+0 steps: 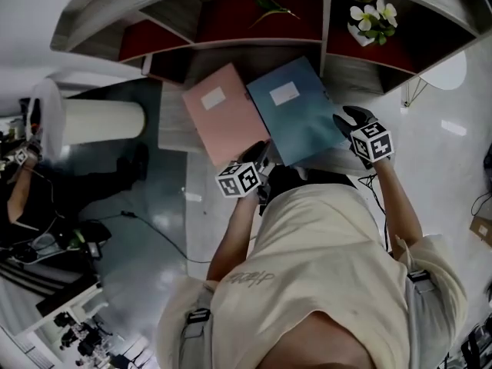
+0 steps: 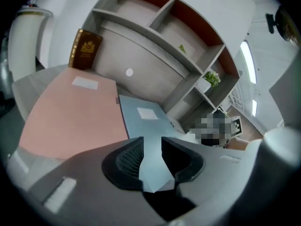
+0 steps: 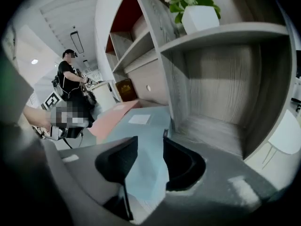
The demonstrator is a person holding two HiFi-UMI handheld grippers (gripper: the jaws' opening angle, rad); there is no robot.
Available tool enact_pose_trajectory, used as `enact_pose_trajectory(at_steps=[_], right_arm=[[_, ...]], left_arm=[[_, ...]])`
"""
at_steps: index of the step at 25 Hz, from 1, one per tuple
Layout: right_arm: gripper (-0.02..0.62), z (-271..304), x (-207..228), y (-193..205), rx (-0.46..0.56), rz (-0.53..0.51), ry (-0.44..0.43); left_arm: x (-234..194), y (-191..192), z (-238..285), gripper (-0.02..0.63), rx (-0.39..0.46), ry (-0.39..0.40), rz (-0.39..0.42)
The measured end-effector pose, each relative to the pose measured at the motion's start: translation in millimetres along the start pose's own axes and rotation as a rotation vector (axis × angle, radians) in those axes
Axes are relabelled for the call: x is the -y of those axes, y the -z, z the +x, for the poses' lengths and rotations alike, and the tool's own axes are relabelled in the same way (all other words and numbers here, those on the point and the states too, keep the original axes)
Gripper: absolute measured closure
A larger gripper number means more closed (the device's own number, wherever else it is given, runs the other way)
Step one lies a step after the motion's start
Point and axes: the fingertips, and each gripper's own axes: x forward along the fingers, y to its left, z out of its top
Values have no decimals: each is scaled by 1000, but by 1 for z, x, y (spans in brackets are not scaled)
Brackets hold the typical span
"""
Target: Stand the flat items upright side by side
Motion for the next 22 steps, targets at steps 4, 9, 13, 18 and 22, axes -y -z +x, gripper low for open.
enact_pose_trajectory(at_steps=[4, 9, 13, 18, 22], right_arm=[[375, 17, 6, 18, -115, 55, -85], [316, 38, 8, 25, -196, 106, -188], [293, 48, 4, 30, -261, 132, -255], [270, 62, 4, 41, -377, 116, -301], [253, 71, 6, 43, -442, 104, -299]], left_arm=[[-15, 31, 8, 397, -39, -3, -143], [-14, 51, 33, 303, -103, 61, -253], [-20, 61, 50, 280, -154, 33, -210], [-21, 66, 64, 276, -165, 73, -293], [-21, 65, 74, 270, -171, 77, -305]])
